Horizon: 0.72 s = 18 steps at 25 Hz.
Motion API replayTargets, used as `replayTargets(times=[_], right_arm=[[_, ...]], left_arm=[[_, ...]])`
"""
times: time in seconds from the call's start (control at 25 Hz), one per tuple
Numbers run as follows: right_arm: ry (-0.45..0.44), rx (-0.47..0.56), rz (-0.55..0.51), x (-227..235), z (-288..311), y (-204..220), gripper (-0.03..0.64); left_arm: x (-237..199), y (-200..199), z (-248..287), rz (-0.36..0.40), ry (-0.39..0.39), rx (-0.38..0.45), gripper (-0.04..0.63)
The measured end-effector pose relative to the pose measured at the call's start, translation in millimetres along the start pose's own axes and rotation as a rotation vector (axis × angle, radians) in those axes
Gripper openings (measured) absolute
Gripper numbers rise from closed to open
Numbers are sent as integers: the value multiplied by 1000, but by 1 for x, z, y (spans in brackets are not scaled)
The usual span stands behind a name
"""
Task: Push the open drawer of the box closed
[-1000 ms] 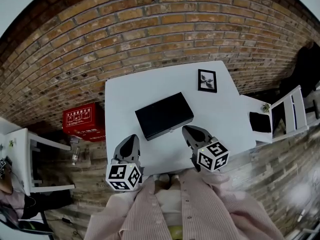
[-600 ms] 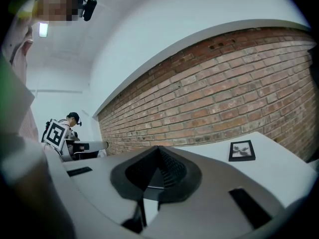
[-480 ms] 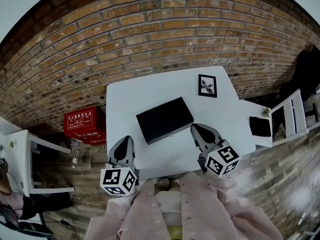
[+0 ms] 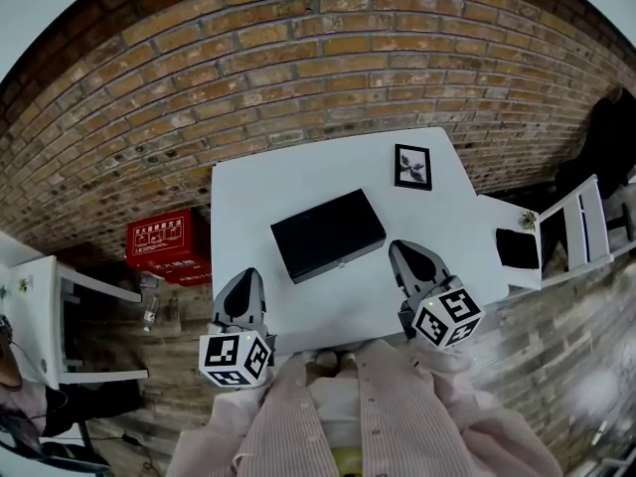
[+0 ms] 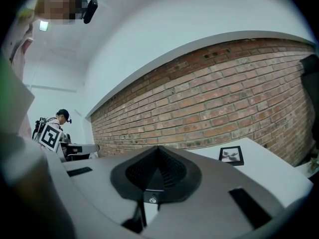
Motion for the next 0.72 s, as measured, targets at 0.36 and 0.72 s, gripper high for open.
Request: replayTargets(times=[0.36,0.72], right_arm=[[19,4,0,6,-4,-1,3],[38,-1,5,13,-8,1,3]], left_arm=[[2,2,0,-11,1,-7,-6],[6,8,4,-16,10,-24,-5]])
Point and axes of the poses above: the fingertips, and each gripper's own axes: z forward along the fingers, x to its right, y out of its underside, the point moved 2 cm from there along -z, backward along the fingers, and after that the axes turned 10 degrees about x, right-handed, at the moved point
